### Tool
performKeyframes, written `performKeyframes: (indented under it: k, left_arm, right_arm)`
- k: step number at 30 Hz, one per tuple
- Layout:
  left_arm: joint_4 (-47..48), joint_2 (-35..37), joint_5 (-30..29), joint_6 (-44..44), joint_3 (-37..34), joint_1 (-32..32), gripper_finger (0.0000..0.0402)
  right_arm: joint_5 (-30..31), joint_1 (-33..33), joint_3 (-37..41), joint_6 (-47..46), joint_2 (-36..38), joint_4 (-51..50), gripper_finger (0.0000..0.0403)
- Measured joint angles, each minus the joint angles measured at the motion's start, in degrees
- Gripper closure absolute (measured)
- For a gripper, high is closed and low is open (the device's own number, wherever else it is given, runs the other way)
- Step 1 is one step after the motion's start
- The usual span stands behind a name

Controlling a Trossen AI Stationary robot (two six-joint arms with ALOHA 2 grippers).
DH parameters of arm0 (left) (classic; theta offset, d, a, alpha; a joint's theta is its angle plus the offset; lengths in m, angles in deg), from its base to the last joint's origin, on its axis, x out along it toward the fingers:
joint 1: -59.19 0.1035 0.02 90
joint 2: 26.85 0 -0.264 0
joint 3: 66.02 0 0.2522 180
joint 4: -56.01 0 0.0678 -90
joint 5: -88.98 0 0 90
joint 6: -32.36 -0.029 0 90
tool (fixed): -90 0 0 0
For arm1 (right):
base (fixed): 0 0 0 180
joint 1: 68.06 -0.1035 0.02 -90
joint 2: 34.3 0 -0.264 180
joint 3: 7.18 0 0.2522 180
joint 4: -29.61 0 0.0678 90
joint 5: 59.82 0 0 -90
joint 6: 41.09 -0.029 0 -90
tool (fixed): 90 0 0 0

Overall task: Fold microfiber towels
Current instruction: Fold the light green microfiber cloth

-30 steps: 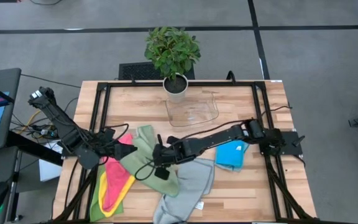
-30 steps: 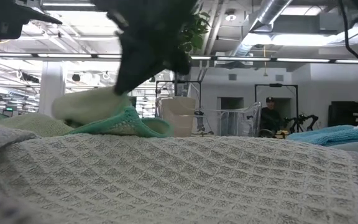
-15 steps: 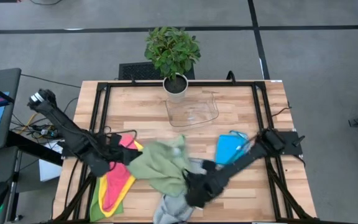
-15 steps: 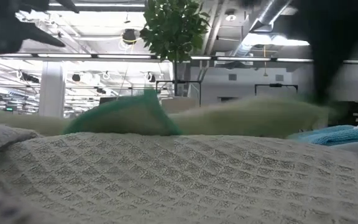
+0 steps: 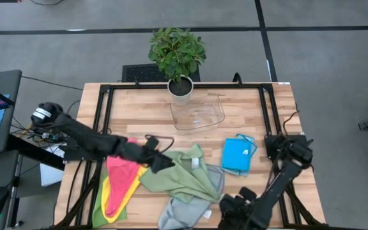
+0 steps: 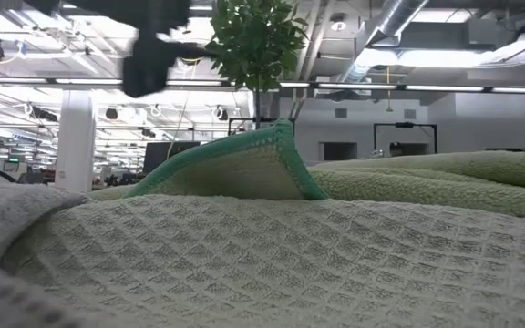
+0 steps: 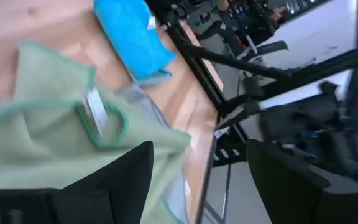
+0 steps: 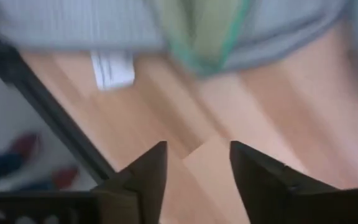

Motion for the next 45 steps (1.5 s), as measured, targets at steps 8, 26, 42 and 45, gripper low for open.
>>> performKeyframes:
  k: [8,26,42,45]
  left_arm:
    - [9.4,-3.8,24.8,-10.2,6.2,16.3,0.0150]
    - [41.5,-4.0,17.3,-21.6,10.2,-6.1,0.0150]
    - [40.9,-4.0,-1.5,-11.4,6.5,-22.1,0.0150]
    - [40.8,-4.0,-2.7,-9.8,6.5,-23.1,0.0150]
  right_arm:
    - [9.3,4.7,4.0,4.9,14.0,-1.8,0.0188]
    - [9.4,5.3,13.1,32.4,9.2,30.9,0.0204]
    - [0.4,13.8,11.3,52.1,-4.6,50.1,0.0205]
    - [2.9,14.2,9.4,52.1,-5.9,48.3,0.0205]
